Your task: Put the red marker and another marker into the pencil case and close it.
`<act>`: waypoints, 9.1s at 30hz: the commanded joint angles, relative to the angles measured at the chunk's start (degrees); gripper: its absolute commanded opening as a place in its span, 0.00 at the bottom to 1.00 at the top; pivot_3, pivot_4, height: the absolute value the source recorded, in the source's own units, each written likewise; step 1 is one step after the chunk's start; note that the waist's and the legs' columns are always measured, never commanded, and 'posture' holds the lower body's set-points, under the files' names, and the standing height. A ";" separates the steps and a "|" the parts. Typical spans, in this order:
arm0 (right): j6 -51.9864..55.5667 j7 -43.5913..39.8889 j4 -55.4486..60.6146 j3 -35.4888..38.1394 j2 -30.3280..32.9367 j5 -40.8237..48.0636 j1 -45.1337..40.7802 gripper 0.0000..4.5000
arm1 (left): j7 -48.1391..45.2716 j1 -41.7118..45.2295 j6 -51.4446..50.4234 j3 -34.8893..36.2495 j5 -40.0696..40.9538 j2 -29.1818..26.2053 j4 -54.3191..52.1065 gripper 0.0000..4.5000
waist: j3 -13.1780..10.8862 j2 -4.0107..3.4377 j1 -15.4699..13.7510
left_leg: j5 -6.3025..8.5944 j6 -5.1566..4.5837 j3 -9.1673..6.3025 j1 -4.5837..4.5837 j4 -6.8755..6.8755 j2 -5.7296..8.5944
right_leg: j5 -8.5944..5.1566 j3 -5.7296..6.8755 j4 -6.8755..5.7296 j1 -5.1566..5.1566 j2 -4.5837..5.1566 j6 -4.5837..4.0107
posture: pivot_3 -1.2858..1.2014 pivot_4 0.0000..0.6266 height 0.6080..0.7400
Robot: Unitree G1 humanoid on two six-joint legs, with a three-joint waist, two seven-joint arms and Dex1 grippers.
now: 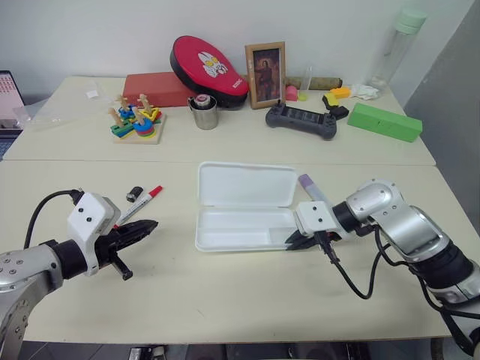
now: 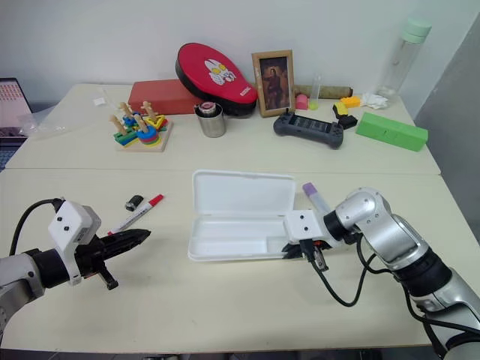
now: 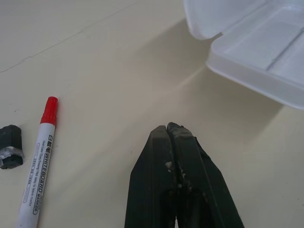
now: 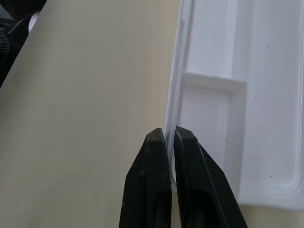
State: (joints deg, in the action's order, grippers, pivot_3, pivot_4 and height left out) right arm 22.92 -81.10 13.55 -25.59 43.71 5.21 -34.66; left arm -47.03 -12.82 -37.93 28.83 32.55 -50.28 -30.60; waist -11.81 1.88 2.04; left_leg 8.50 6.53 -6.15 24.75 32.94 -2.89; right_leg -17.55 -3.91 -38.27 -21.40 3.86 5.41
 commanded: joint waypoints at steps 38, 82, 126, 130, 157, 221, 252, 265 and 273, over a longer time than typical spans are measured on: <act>8.23 1.73 7.14 7.99 -1.03 8.50 -3.07 0.98 | -1.93 0.99 2.11 0.81 -1.63 -1.71 2.04 0.00 | 0.02 0.03 -0.05 | -0.01 0.01 -0.03 -0.05 0.08 0.00 | -0.04 0.01 -0.38 -0.05 -0.01 -0.05 | 0.52 0.24 1.00; 17.21 13.60 10.87 15.41 -2.63 22.70 -6.43 1.00 | 2.60 9.22 6.28 -1.46 -9.99 -0.17 18.39 0.08 | 0.01 0.02 -0.01 | -0.01 0.01 -0.01 -0.06 0.07 0.00 | -0.07 0.00 -0.59 -0.19 -0.01 -0.10 | 0.52 0.24 1.00; 17.34 14.85 10.99 16.90 -0.38 24.51 -7.46 1.00 | 6.54 24.90 -10.65 -10.13 -9.85 3.87 36.54 0.18 | 0.03 0.01 0.04 | -0.02 0.01 -0.06 -0.06 0.08 0.00 | -0.07 0.02 -0.68 -0.19 -0.03 -0.09 | 0.52 0.24 1.00; 17.50 14.88 11.15 16.94 -0.34 24.63 -7.34 1.00 | 6.58 24.57 -10.84 -10.04 -9.59 3.82 35.77 0.10 | 0.03 0.00 0.04 | -0.02 0.01 -0.06 -0.05 0.08 0.00 | -0.07 0.02 -0.68 -0.19 -0.03 -0.09 | 0.52 0.24 1.00; 12.72 10.89 12.47 14.89 4.24 22.04 -3.45 1.00 | 2.87 27.77 -11.34 -8.11 -3.43 -3.82 12.56 0.10 | 0.02 0.00 0.08 | -0.02 0.01 -0.04 -0.03 0.08 0.00 | -0.09 0.00 -0.63 -0.20 -0.03 -0.08 | 0.52 0.24 1.00; 11.56 17.81 6.77 14.27 5.49 13.64 -2.86 1.00 | -13.51 32.64 -4.36 -24.38 -1.77 -3.51 -2.32 1.00 | 0.00 0.00 1.04 | -0.03 -0.01 -0.12 0.01 0.18 0.04 | -0.09 0.01 -0.65 -0.12 -0.04 -0.01 | 0.52 0.24 1.00; 24.88 40.89 -25.63 14.71 -10.61 -0.20 -6.36 0.96 | -11.85 22.27 -15.44 1.67 14.34 -17.34 -11.97 1.00 | -0.07 -0.14 1.13 | -0.03 -0.01 -0.06 0.01 0.13 0.01 | -0.10 -0.04 -0.69 -0.22 -0.07 -0.06 | 0.52 0.24 1.00; 24.03 37.45 -18.39 13.15 -9.01 0.28 -3.10 0.29 | -7.99 23.23 -11.58 -3.76 14.12 -14.77 -12.29 1.00 | -0.06 -0.14 0.92 | -0.03 -0.01 -0.06 0.00 0.15 0.01 | -0.10 -0.05 -0.68 -0.19 -0.07 -0.06 | 0.52 0.24 1.00; 26.43 36.31 -14.57 12.81 -8.08 0.63 -2.38 0.24 | -5.10 28.33 -10.74 -11.20 14.01 -13.12 -11.54 1.00 | -0.06 -0.14 1.15 | -0.03 -0.01 -0.07 0.00 0.14 0.01 | -0.10 -0.05 -0.68 -0.19 -0.07 -0.06 | 0.52 0.24 1.00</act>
State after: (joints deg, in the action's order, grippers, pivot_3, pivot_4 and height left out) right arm 48.65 -44.00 -3.54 -12.74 34.33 5.76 -37.14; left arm -52.87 14.30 -49.69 17.99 46.65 -63.49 -42.27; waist -11.87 1.74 3.19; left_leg 8.47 6.52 -6.21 24.76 33.08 -2.88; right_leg -17.65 -3.97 -38.95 -21.59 3.79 5.35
